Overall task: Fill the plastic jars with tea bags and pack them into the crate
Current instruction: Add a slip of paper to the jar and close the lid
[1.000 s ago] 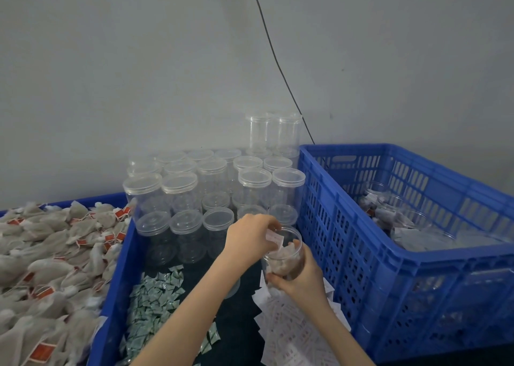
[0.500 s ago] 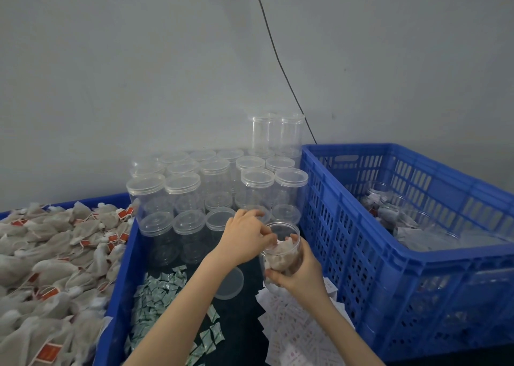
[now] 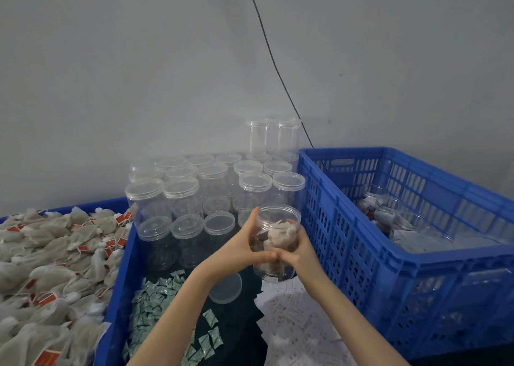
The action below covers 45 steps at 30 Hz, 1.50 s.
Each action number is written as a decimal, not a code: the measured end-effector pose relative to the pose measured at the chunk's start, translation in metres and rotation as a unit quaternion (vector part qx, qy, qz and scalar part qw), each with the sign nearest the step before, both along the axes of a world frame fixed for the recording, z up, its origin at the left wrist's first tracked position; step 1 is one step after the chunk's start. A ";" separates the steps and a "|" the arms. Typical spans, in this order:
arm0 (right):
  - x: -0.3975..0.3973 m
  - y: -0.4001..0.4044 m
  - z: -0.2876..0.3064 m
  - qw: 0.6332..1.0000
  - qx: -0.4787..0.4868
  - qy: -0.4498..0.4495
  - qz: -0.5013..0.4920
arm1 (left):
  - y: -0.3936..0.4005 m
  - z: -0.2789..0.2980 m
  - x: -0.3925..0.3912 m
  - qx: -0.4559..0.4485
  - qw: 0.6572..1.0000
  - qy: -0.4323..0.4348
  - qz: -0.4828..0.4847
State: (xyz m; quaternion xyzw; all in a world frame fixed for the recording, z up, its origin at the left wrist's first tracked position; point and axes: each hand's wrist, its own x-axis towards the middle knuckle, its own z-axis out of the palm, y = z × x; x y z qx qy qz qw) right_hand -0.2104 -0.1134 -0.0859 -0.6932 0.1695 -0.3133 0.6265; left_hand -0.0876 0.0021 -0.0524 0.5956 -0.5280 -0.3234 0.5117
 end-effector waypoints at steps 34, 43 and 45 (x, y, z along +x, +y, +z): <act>-0.060 -0.144 0.212 0.794 -0.396 0.322 -0.329 | -0.068 0.058 -0.037 -0.105 0.969 -0.165 0.148; -0.072 -0.163 0.122 0.675 -0.428 0.587 -0.129 | -0.099 0.047 -0.051 -0.091 0.975 -0.150 0.138; -0.064 -0.160 0.107 0.640 -0.428 0.636 -0.056 | -0.103 0.046 -0.051 -0.084 0.976 -0.144 0.136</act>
